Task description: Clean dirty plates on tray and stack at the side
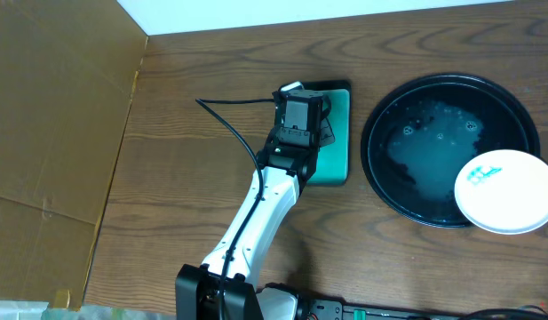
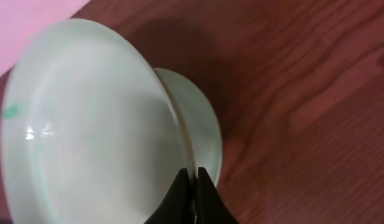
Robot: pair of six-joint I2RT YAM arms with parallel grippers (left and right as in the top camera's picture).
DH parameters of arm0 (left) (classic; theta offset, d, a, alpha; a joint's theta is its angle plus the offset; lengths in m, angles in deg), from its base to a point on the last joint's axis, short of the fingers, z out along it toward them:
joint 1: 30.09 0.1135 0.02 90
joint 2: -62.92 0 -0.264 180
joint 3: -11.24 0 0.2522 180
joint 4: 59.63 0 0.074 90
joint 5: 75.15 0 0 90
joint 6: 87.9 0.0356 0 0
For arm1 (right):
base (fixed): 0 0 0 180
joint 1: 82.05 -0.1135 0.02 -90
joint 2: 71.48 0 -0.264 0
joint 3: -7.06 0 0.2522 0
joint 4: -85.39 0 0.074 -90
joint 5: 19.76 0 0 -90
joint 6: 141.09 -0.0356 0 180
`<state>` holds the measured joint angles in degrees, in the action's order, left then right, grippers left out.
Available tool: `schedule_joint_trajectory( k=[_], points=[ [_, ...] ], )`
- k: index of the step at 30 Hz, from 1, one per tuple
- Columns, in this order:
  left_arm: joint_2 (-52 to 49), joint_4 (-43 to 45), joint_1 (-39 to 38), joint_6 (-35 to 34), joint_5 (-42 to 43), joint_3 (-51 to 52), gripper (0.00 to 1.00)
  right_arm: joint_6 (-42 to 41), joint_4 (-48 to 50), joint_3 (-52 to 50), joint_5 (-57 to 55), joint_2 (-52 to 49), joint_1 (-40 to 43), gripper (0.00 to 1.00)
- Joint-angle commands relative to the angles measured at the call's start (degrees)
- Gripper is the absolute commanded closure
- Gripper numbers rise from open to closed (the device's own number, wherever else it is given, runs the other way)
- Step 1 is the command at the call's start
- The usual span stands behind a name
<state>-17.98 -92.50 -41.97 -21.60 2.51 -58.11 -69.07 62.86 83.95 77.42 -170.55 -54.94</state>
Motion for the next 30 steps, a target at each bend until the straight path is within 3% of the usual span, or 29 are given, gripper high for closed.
schedule_joint_trajectory(
  k=[1, 2, 6, 13, 20, 25, 30],
  points=[
    [-0.3, 0.3, 0.1, 0.5, -0.1, 0.4, 0.93, -1.3, 0.4, -0.4, -2.2, -3.4, -0.7, 0.78],
    [-0.3, 0.3, 0.1, 0.5, -0.1, 0.4, 0.93, -1.3, 0.5, -0.4, -2.2, -4.3, -0.7, 0.6],
    [-0.3, 0.1, 0.1, 0.5, -0.1, 0.4, 0.93, 2.4, 0.0, -0.4, 1.9, -4.1, -1.0, 0.03],
    [-0.3, 0.1, 0.1, 0.5, -0.1, 0.4, 0.93, 2.4, -9.3, -0.4, 8.8, 8.8, -4.1, 0.01],
    [-0.3, 0.1, 0.1, 0.5, -0.1, 0.4, 0.93, 0.6, -32.6, -0.4, 7.6, 21.0, -11.4, 0.01],
    [-0.3, 0.3, 0.1, 0.5, -0.1, 0.4, 0.93, -9.6, -49.4, -0.6, -1.6, 22.2, -16.8, 0.01],
    [-0.3, 0.3, 0.1, 0.5, -0.1, 0.4, 0.93, -13.2, -53.6, -4.5, 0.7, 22.0, -20.6, 0.01]
  ],
)
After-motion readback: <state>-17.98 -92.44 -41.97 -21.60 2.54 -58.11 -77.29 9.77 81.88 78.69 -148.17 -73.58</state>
